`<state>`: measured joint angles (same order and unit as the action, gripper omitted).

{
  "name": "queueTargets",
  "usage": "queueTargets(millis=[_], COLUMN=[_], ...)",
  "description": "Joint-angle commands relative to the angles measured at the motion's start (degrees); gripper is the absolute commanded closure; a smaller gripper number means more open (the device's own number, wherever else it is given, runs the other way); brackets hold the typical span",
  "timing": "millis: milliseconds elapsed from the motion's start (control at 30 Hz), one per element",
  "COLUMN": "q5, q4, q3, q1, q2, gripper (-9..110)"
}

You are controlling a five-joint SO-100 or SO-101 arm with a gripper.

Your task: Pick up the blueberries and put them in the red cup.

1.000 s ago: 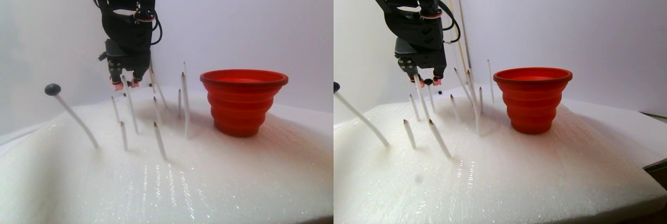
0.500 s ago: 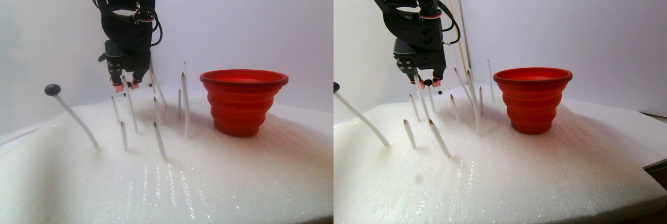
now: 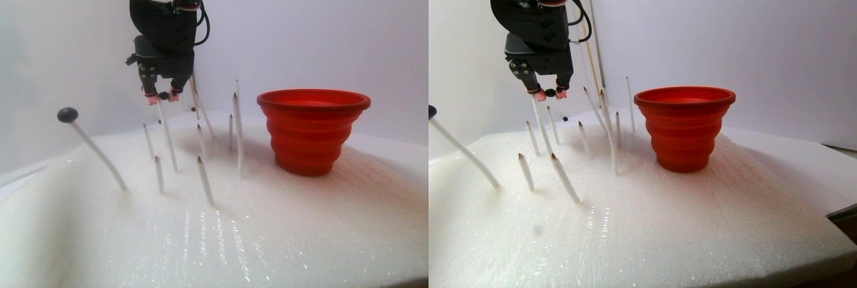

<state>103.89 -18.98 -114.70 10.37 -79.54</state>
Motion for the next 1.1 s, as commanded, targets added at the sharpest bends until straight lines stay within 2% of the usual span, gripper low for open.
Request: queueTargets(millis=[0, 1067], q5=[0.62, 2.37], q4=[0.62, 7.73], q3=[0.09, -9.58], q1=[1.23, -5.27], q2=[-8.17, -20.21], gripper=[89, 90])
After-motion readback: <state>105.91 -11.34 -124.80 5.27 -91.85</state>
